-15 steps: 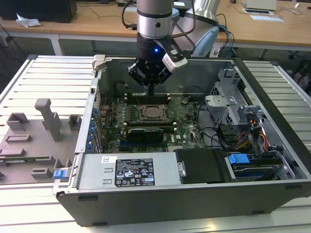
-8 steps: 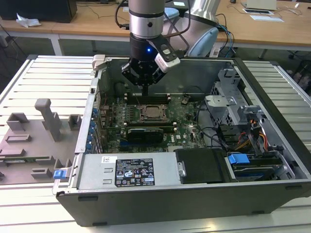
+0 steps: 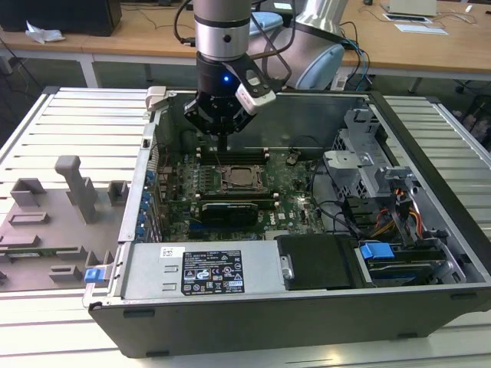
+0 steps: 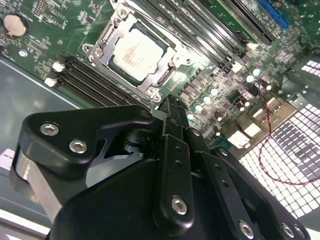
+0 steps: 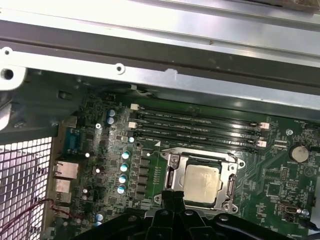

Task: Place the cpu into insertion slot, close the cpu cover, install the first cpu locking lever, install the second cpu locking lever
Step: 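Install the first cpu locking lever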

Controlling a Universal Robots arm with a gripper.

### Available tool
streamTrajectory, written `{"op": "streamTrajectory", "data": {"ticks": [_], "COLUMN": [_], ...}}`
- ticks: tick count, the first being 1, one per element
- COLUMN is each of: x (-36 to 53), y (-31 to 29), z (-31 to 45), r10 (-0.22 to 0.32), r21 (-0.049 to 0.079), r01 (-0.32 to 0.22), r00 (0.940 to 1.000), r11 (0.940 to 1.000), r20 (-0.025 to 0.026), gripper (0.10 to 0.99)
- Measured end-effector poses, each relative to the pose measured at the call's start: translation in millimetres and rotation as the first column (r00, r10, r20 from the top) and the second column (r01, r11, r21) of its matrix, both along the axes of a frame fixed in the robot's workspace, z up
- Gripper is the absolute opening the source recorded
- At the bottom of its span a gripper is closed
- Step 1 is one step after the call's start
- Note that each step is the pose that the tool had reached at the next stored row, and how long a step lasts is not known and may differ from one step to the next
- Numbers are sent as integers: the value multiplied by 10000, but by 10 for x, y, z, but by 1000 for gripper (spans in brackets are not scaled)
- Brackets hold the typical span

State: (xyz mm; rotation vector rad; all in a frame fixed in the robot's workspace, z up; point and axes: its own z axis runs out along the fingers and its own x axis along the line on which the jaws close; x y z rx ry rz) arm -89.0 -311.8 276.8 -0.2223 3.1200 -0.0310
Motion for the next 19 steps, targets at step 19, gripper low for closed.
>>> {"op": "streamTrajectory", "data": {"ticks": [19], "x": [-291], "y": [19], "z": [-7], "r10": [0], "r21": [0], "r01": [0], "r00": [10000], "r11": [10000], "r20": [-1], "gripper": [106]}}
